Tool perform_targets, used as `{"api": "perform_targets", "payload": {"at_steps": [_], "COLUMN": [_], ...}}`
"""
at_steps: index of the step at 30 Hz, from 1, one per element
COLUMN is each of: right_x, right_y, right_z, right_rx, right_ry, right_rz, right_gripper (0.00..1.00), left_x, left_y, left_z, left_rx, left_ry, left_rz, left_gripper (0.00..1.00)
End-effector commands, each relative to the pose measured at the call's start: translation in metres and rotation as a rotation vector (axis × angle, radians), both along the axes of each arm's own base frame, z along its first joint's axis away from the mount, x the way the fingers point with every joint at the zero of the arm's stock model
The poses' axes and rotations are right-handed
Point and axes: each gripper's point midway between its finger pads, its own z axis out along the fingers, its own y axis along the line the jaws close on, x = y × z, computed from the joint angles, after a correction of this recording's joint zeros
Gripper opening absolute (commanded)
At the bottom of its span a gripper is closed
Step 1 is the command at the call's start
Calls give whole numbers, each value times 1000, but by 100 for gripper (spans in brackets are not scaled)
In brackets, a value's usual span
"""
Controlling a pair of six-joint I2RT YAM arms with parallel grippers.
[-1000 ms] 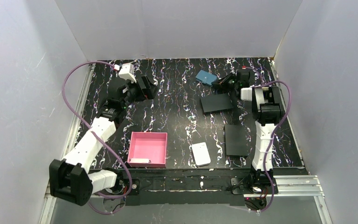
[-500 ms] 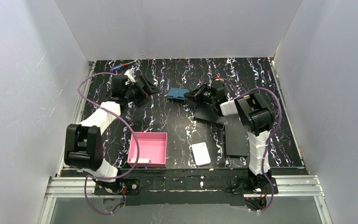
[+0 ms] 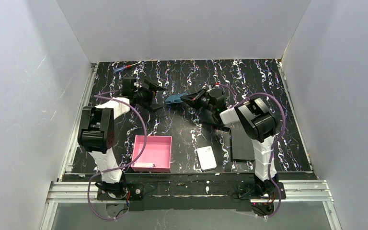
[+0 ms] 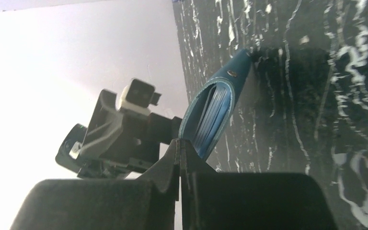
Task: Put the credit cards into the card holder
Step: Pick up the card holder from the center of the board.
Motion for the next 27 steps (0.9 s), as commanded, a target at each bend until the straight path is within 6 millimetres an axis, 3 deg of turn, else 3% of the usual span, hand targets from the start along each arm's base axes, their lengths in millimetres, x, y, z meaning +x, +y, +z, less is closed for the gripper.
{"api": "perform_targets", "payload": {"at_steps": [1, 9, 18, 24, 27], "right_x": [0, -6, -3, -2, -2], "right_y": [8, 13, 15, 17, 19], "right_z": [75, 91, 99, 104, 115], "right_rx": [141, 157, 123, 109, 127], "right_ry": [-157, -194, -240, -262, -293], "right_rz": [-21, -15, -15, -5, 1], "right_gripper": [1, 1, 1, 1, 1], "left_x": [17, 27, 6, -2, -6], "left_y": [-11, -16, -11, -12, -14], "left_z": [14, 17, 21, 33, 27], "left_rx": [-161, -227, -229, -256, -265], "left_ry": [128, 193, 219, 187, 207], "left_rz": [62, 80, 88, 2, -14], "left_gripper": [99, 99, 99, 99, 94]}}
